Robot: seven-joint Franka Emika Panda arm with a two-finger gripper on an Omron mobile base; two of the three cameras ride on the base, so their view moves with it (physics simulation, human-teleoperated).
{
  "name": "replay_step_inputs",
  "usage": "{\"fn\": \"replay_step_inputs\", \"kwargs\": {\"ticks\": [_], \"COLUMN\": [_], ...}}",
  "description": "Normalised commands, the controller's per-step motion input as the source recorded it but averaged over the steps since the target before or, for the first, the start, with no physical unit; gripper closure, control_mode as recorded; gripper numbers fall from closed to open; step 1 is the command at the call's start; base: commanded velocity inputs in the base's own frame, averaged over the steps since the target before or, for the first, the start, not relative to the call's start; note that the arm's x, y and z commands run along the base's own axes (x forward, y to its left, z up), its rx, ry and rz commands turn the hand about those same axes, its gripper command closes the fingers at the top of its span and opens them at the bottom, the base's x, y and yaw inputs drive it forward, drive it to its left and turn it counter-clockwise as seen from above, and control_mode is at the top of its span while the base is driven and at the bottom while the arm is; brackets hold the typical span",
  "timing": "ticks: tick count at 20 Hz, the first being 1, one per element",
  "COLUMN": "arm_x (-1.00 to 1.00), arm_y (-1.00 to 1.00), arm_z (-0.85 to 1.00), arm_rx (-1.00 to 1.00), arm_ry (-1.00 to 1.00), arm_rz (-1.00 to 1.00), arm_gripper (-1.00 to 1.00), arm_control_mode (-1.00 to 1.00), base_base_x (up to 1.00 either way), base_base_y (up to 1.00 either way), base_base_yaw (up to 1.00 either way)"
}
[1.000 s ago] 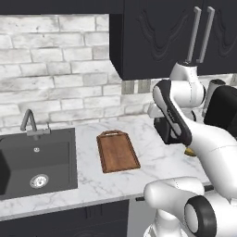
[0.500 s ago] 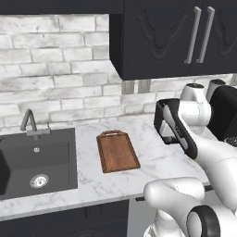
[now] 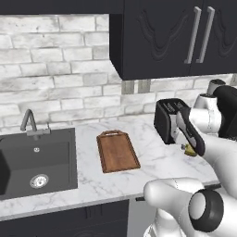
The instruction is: Pick up the sponge from the counter and clean the cutting board by briefly scrubbing or pressing down on the cutting board. Once finished, release the sponge.
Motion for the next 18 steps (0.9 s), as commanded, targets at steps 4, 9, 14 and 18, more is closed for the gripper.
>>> {"fn": "replay_step_inputs", "kwargs": {"ticks": [4,9,14,18], "arm_x": [0.01,0.0,0.0,0.0], "arm_y": [-0.42,-0.2,-0.04,-0.02], "arm_z": [-0.21,-0.16,-0.12,-0.14], "arm_rx": [0.01,0.0,0.0,0.0], "arm_ry": [0.01,0.0,0.0,0.0], "arm_rz": [0.0,0.0,0.0,0.0], "arm_gripper": [-1.0,-1.0,-1.0,-1.0], "arm_control_mode": [-1.0,-1.0,-1.0,-1.0], "base_base_x": [0.0,0.0,0.0,0.0], "base_base_y": [0.0,0.0,0.0,0.0], "base_base_yaw": [0.0,0.0,0.0,0.0]}}
